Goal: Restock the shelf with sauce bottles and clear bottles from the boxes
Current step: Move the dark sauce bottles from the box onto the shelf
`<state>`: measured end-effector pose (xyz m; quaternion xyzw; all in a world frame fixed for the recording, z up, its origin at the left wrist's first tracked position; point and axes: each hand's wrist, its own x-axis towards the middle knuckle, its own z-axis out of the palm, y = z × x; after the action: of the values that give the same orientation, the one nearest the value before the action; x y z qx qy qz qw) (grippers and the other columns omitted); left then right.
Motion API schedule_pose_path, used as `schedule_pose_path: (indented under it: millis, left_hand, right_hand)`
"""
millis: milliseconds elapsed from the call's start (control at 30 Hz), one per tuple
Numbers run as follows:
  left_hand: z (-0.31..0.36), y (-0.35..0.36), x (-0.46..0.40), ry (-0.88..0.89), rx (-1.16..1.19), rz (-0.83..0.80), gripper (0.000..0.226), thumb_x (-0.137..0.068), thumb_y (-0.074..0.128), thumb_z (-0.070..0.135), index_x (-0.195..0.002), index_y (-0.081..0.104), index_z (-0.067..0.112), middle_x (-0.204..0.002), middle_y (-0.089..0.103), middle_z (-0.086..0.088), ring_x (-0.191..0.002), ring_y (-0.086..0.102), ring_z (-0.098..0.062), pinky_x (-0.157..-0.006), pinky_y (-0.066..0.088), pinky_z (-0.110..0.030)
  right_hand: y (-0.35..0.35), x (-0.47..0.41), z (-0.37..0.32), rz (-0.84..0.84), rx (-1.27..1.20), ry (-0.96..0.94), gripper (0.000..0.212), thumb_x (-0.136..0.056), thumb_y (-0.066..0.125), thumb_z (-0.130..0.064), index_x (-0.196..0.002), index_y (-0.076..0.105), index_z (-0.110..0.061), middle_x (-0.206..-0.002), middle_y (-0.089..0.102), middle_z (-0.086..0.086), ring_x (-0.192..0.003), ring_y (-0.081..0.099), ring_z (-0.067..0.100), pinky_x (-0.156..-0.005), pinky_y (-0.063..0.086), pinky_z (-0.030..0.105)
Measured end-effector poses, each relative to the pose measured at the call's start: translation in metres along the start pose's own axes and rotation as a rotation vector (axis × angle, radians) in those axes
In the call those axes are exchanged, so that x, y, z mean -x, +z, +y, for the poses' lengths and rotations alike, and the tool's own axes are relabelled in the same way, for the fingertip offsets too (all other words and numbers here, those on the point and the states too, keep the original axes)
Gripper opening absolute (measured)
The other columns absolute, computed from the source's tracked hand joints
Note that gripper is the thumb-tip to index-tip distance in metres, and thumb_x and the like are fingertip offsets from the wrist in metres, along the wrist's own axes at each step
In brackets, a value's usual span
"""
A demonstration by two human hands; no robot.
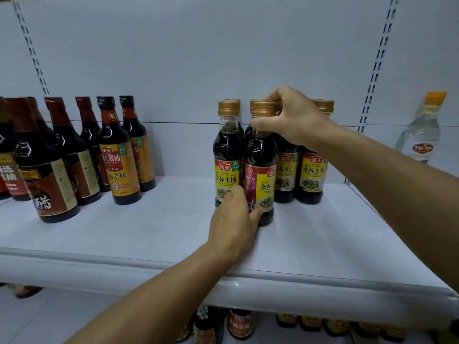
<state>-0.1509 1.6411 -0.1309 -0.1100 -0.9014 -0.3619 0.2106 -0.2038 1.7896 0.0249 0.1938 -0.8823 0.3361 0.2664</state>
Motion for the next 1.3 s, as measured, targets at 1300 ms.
schedule_pose_path:
  millis: [1300]
  left_hand:
    - [0.0, -0.001, 0.009, 0.138, -0.235, -0.273, 0.039, -0.095, 0.048, 0.022, -0.134, 0.043, 0.021, -0.124, 0.046, -0.008, -0.108, 0.052, -0.031, -0.093, 0.049, -0.043]
  right_hand:
    - [0.033, -0.005, -0.006, 0.206, 0.19, 0.087, 0.06, -0.078, 0.071, -0.059, -0.113, 0.044, -0.019, -0.093, 0.057, -0.004, -0.083, 0.059, 0.019, -0.077, 0.054, 0.044]
